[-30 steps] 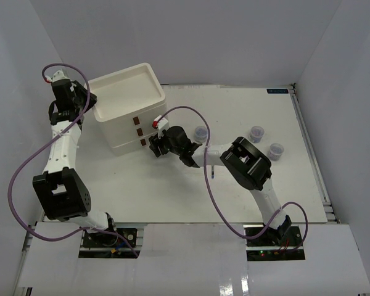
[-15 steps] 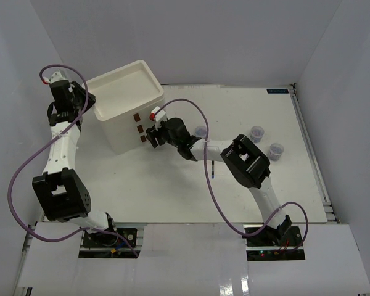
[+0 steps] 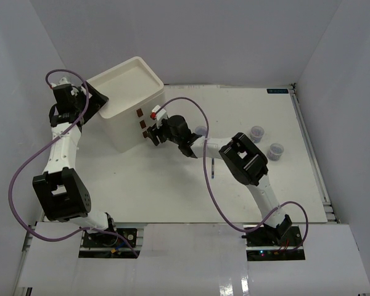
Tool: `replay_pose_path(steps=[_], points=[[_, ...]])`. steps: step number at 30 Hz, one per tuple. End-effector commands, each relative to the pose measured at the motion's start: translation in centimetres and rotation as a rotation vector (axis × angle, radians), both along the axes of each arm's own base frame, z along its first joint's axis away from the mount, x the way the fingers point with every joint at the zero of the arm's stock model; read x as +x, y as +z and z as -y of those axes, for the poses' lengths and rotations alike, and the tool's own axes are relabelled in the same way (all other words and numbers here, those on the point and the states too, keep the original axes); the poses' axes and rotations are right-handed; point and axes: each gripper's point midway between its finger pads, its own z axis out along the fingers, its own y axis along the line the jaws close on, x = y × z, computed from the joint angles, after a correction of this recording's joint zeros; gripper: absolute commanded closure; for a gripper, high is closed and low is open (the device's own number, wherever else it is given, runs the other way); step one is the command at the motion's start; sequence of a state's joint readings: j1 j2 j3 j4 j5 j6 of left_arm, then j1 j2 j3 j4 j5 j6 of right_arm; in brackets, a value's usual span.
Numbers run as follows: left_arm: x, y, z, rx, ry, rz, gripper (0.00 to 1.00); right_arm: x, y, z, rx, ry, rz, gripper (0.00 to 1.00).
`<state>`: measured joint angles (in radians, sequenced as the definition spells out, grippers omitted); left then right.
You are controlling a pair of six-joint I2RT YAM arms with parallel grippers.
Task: Sort the stationery into containers
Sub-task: Open the drawer in the storage box.
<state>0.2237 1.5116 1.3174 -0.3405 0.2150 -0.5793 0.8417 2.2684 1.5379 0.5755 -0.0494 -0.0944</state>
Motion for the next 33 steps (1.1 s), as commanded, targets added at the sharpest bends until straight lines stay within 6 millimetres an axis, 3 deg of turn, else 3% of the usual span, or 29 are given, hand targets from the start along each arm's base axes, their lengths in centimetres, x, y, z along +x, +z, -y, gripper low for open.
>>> replay_pose_path(steps=[1,8,24,33], points=[[-1.3,1.9,1.5,-0.015,-0.056,0.02,0.02,-1.3,3.1,-0.2,0.054,0.02,0.07,0.31],[-2.0,2.6,2.1,-0.027,-0.074,0.032,0.02,-2.3,2.0,-0.7,0.051,0.002,0.051,0.3],[-3.2,2.6,1.8,-0.008,-0.081,0.056,0.02,0.5,0.8,-3.5,0.076,-0.11,0.053,0.32],[-3.3,2.2,1.5,-0.05,-0.084,0.057,0.02,1.0,0.4,-3.7,0.077,-0.141,0.03,0.37]])
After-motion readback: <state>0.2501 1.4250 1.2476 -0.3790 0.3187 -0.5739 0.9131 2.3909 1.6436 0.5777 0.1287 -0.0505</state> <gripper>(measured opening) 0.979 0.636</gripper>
